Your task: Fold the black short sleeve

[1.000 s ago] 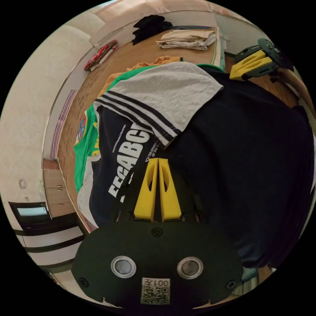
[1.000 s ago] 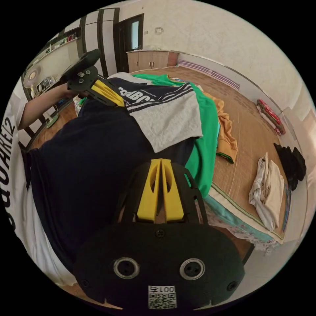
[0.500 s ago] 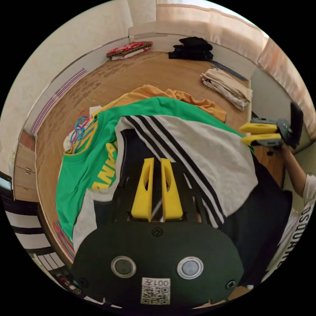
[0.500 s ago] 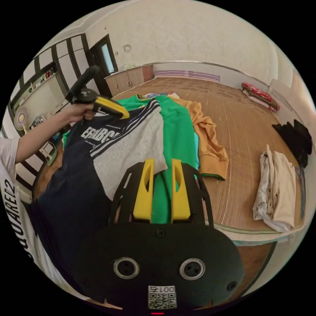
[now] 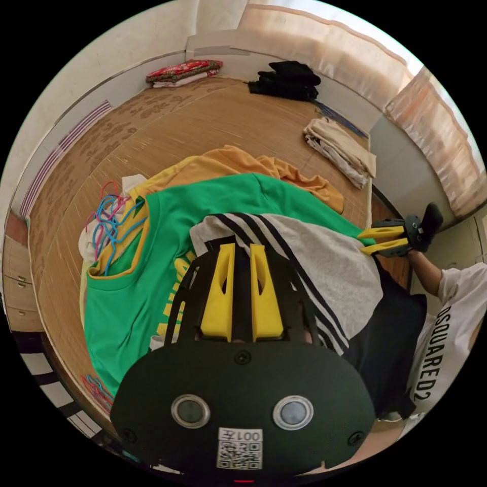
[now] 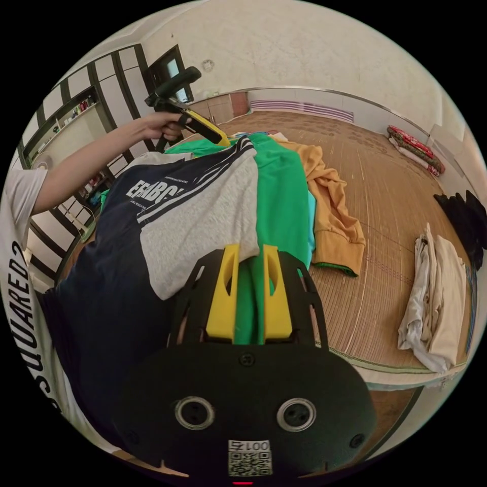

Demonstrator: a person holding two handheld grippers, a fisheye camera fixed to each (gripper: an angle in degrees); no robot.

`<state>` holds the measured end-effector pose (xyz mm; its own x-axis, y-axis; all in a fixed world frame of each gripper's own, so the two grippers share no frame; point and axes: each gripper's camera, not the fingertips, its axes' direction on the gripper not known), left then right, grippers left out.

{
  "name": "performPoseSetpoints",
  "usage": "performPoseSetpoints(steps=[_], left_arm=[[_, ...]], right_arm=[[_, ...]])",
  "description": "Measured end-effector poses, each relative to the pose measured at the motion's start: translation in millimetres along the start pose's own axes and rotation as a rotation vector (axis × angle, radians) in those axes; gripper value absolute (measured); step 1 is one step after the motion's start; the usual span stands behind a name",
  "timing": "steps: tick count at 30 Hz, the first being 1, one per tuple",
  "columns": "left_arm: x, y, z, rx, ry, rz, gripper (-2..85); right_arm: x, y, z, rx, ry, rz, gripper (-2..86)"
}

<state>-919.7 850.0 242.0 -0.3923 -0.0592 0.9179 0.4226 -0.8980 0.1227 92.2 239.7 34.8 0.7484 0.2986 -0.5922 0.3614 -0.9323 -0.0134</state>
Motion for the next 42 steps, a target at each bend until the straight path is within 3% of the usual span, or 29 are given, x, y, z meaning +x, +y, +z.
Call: performPoseSetpoints(steps=[6,11,18,25,31,35,42], left_arm=[[-36.8,-19.4,1.5,0.040,0.030,-0.088,8.3],[-62.4,-27.7,21.9,0.050,0.051,-0.191,0.6],[-79.6,-15.9,-0.2,0.110,0.068,-0.119,-0.9],[-69.8,-8.8,27.4,0.033,-0.047,-0.123,-0.2],[-63.9,11.0,12.3,0.017,-0.081,-0.126,4.0],[-56.4,38.5,-12.9,-0.047,-0.256,-0.147,2.3],[-9.6,148.4,-62.0,-0.011,-0.427,-0.204,3.1]], right_arm=[[-5.3,-4.1,-0.1,0.003,0.009,-0.025,4.5],[-6.4,-8.1,1.4,0.001,-0.040,-0.036,1.8],[-10.5,-9.2,-18.3,0.105,0.027,-0.023,0.5],[-9.2,-17.9,-0.1,0.074,0.015,0.146,0.6],[-15.0,-24.0,-17.5,-0.004,0.168,0.167,0.7],[-41.3,-30.7,-39.4,0.040,0.076,0.085,0.9],[-138.9,-59.0,-52.3,0.042,0.132,-0.182,0.8]])
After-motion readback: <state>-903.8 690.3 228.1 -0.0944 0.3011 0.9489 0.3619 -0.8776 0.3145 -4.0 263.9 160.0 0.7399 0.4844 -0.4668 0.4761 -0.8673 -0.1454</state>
